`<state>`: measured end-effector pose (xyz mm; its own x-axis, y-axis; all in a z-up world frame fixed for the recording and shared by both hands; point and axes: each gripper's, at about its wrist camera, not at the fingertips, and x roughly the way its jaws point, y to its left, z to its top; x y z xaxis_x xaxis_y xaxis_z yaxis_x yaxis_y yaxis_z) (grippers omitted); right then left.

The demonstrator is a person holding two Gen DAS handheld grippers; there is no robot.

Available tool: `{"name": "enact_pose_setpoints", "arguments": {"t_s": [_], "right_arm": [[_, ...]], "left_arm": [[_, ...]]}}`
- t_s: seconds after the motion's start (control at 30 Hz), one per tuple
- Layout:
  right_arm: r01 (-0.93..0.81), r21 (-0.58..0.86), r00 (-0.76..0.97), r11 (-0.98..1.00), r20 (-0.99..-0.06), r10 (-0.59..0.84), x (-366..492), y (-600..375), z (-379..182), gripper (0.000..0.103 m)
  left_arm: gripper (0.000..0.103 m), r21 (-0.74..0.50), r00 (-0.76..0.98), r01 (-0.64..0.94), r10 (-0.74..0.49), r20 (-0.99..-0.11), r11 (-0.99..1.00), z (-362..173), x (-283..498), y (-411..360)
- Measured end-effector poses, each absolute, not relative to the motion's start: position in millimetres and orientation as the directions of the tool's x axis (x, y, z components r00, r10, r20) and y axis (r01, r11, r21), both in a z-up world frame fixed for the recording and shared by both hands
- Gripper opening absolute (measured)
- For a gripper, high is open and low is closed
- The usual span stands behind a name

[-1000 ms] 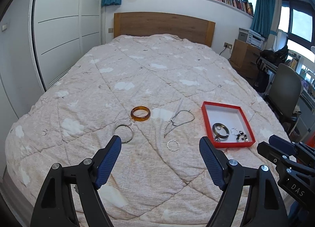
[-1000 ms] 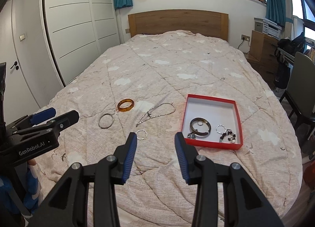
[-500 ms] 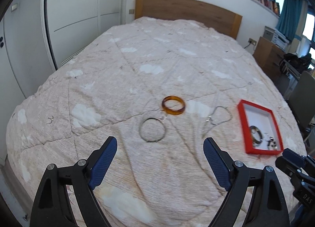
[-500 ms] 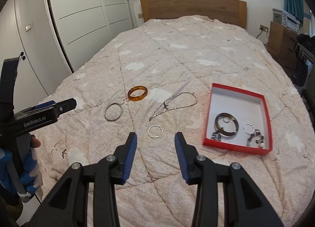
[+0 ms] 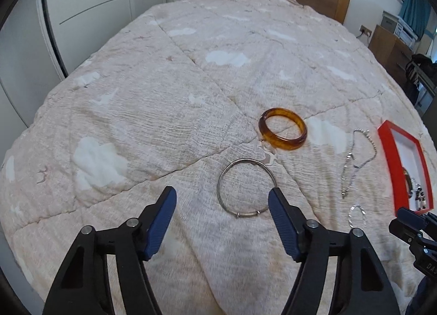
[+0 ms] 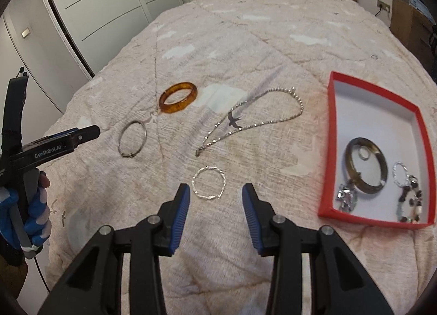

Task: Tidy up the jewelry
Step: 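Grasp the silver bangle with the left tool while the right tool grasps the other twisted hoop earring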

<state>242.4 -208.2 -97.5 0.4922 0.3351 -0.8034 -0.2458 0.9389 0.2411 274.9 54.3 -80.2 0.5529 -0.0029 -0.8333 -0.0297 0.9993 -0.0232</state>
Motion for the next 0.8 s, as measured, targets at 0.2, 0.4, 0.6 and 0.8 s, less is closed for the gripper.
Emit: {"name": "enact_pose_setpoints", "arguments": {"t_s": [0.2,0.4,0.6,0.8], "right_arm": [[-0.255,0.251,0.458,0.934,-0.819,0.345,267.4,-204.5,-122.4,0.038],[-0.258,0.265,0.421,0.929,-0.834,0.356,280.2,-203.6,-143.8,0.037],[-0.278,0.277,0.405,0.920,-0.834,0.374,283.5,-200.4,-154.6,0.031],[-0.317,0.274,0.376,0.908,-0.843,0.385,288.3,-188.8,-163.4,0.016]], "left_arm": [[0.046,-0.035,0.484,-0.050,-0.006,-0.875,0.998,-120.0,309.1,67.5],[0.044,-0.038,0.442,-0.065,-0.006,-0.897,0.997,-148.3,323.1,72.8],[0.044,-0.020,0.438,-0.061,0.009,-0.899,0.998,-161.3,327.3,69.8],[0.044,0.000,0.440,-0.066,0.029,-0.898,0.998,-166.7,331.4,67.9]]}}
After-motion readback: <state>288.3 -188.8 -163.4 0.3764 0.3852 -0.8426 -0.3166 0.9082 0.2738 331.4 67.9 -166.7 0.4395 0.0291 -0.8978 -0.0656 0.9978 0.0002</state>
